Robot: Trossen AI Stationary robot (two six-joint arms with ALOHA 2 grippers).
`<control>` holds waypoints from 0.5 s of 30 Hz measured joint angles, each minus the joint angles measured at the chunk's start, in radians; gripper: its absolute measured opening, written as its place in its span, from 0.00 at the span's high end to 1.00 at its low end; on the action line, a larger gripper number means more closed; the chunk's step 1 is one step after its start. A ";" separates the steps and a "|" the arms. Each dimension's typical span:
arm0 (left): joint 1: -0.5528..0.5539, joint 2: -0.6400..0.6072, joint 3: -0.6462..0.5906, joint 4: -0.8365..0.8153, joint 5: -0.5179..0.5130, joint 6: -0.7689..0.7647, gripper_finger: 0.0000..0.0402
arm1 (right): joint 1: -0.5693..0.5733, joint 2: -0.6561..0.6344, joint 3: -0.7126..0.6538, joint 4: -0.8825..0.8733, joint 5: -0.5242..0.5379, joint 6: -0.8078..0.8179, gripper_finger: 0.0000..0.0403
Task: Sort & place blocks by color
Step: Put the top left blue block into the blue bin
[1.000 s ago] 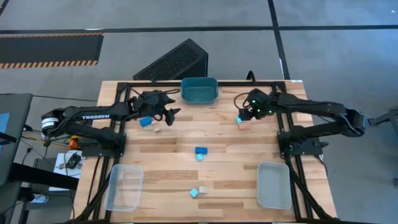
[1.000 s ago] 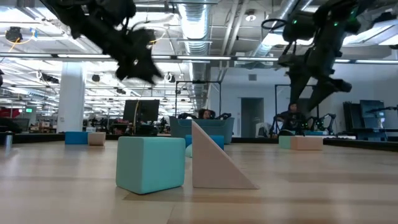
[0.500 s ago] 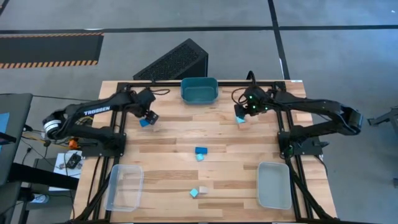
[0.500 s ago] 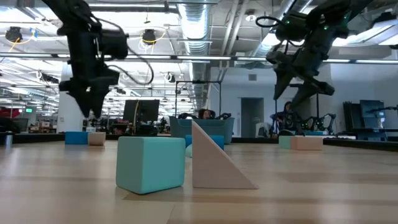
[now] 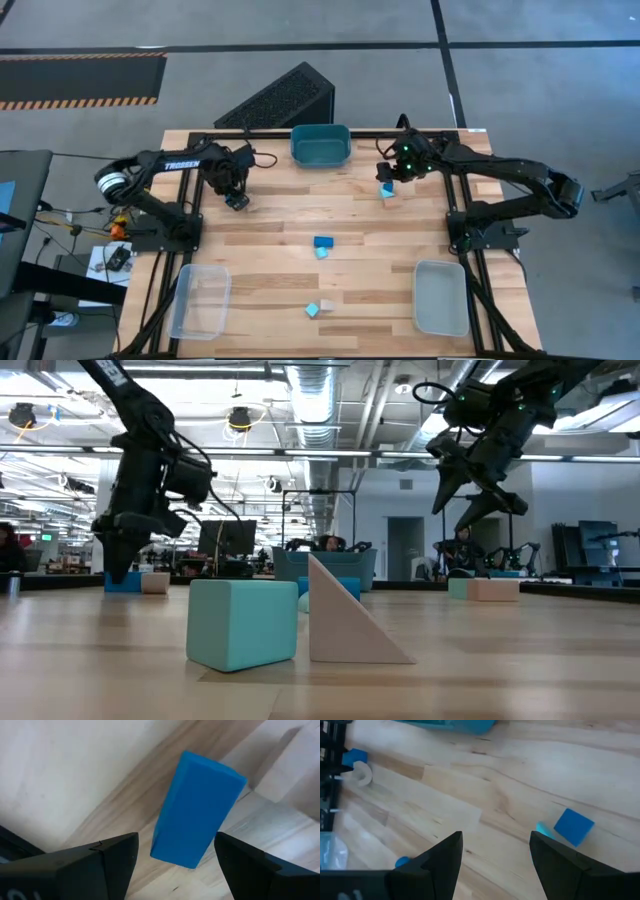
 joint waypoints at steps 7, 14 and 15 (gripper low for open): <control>0.000 0.137 0.052 0.032 -0.025 0.089 0.44 | 0.039 0.000 0.000 -0.047 -0.012 -0.033 0.37; -0.031 0.130 0.104 0.031 -0.136 0.000 0.74 | 0.109 0.000 0.000 -0.148 0.006 -0.108 0.37; -0.030 0.117 0.112 0.033 -0.138 -0.027 0.75 | 0.121 0.000 0.000 -0.162 0.016 -0.122 0.37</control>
